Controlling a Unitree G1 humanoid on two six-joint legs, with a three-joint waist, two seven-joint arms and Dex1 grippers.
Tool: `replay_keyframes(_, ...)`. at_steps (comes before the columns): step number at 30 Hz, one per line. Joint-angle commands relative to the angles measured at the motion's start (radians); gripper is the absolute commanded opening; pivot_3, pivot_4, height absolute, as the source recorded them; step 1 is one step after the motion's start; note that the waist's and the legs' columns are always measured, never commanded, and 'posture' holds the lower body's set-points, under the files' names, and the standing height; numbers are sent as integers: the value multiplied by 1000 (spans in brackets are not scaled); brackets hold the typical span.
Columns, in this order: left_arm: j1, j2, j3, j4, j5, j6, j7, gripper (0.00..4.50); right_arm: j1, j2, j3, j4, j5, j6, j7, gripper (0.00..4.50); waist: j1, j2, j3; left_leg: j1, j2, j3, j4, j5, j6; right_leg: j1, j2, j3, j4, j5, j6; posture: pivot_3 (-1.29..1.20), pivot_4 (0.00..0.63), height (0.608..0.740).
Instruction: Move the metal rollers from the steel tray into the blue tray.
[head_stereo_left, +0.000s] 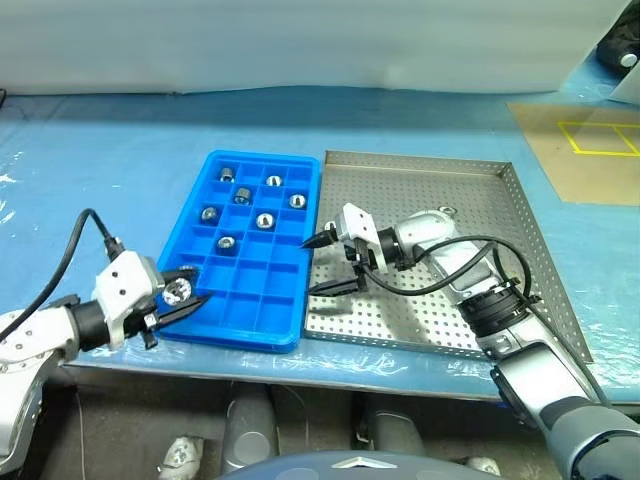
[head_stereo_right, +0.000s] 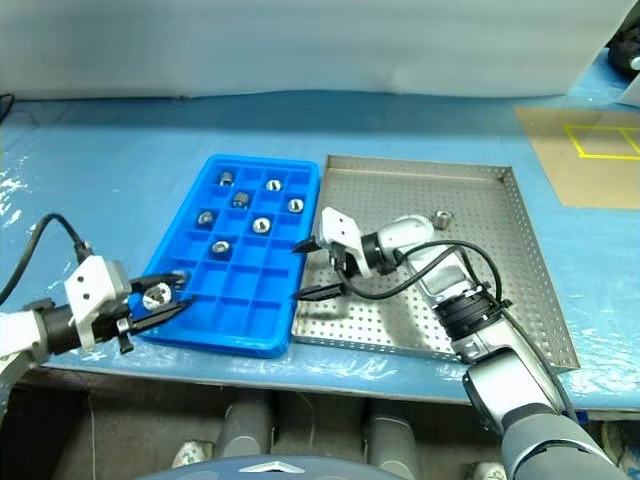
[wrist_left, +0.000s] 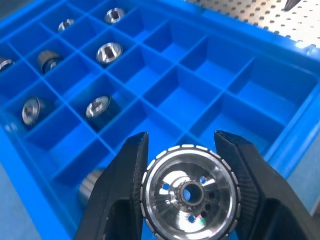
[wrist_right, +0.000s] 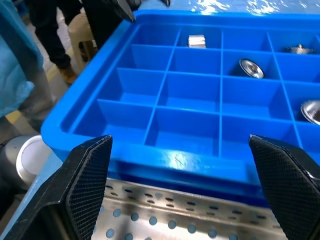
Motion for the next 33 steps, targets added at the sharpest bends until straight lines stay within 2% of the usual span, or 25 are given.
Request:
replay_keyframes(1, -2, -8, 20, 5, -6, -41, 30, 1749, -23, 9, -8, -9, 8, -18, 35, 4500, 7, 0, 0, 0, 0, 0, 0, 0, 0, 0, 0, 0, 0, 0, 0, 298, 150, 740)
replay_keyframes(14, -83, -33, -173, 104, 55, -106, 102, 1749, -6, -3, -32, -26, -23, -12, 13, 4500, 18, 0, 0, 0, 1, 0, 0, 1, -1, -1, 3, 1, 0, 0, 0, 239, 150, 740)
replay_keyframes(24, -107, -14, -209, 145, 39, -117, 82, 1749, 7, -10, -38, -40, -23, -4, -13, 4500, 17, 0, 0, 2, 3, 0, 0, 2, -3, -1, 5, 2, 2, 0, -1, 220, 150, 740)
replay_keyframes(30, -162, -28, -216, 187, 74, -139, 135, 3693, 4, -6, -41, -32, -24, -9, -28, 4500, 16, 0, 0, 2, 3, 0, 0, 2, -4, -1, 5, 2, 3, 1, -1, 214, 150, 740)
replay_keyframes(33, -198, -23, -220, 179, 63, -127, 144, 3693, 4, -7, -43, -29, -25, -11, -31, 4500, 17, 0, 0, 2, 3, 0, 1, 2, -4, -1, 5, 2, 3, 1, -1, 211, 150, 740)
